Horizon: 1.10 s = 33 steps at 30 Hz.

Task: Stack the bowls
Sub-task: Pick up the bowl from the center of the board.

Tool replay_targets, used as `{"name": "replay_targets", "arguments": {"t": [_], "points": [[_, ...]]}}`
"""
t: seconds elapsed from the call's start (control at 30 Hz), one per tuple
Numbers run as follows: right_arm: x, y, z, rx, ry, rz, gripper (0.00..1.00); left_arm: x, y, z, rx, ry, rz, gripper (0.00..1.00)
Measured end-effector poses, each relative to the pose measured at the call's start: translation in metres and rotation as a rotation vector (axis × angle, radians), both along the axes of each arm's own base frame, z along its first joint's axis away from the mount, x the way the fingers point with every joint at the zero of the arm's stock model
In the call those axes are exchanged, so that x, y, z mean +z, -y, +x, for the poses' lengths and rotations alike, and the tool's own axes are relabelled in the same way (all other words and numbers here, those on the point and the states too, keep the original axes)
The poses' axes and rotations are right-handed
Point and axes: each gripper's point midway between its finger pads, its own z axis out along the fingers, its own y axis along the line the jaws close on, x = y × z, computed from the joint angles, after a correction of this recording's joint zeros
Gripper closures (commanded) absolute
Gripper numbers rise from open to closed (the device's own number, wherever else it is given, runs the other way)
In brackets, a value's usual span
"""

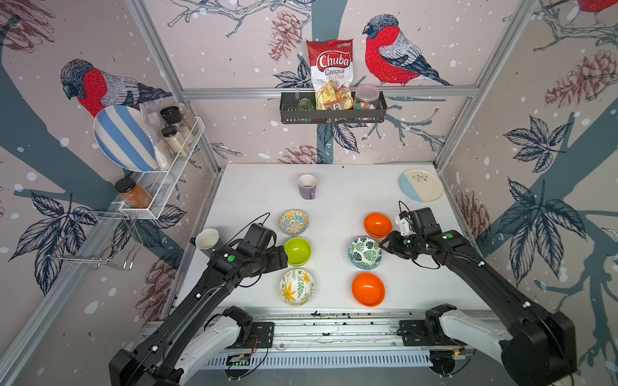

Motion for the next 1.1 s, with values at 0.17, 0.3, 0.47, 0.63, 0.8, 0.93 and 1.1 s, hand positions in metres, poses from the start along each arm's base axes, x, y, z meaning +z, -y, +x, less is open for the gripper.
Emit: {"name": "replay_targets", "arguments": {"t": [0.17, 0.3, 0.47, 0.63, 0.8, 0.93, 1.1], "points": [[-0.002, 0.001, 0.001, -0.004, -0.005, -0.008, 0.61, -0.025, 0.001, -0.025, 0.004, -0.064, -0.008, 0.29], [-0.001, 0.000, 0.002, -0.002, -0.007, -0.006, 0.60, -0.041, 0.003, -0.043, -0.006, -0.104, -0.013, 0.38], [-0.002, -0.001, 0.001, 0.000, -0.010, -0.003, 0.60, -0.064, 0.003, -0.053, 0.001, -0.158, 0.015, 0.54], [-0.006, 0.000, -0.001, 0.002, -0.021, -0.005, 0.60, -0.073, 0.004, -0.055, 0.014, -0.172, 0.015, 0.66], [-0.009, -0.001, -0.003, 0.007, -0.036, -0.003, 0.60, -0.079, 0.005, -0.054, 0.013, -0.176, 0.012, 0.71], [-0.010, -0.001, -0.003, 0.008, -0.038, -0.004, 0.60, -0.082, 0.009, -0.054, 0.006, -0.181, -0.002, 0.76], [-0.014, -0.001, -0.004, 0.008, -0.051, -0.009, 0.60, -0.086, 0.011, -0.053, 0.003, -0.191, -0.002, 0.89]]}}
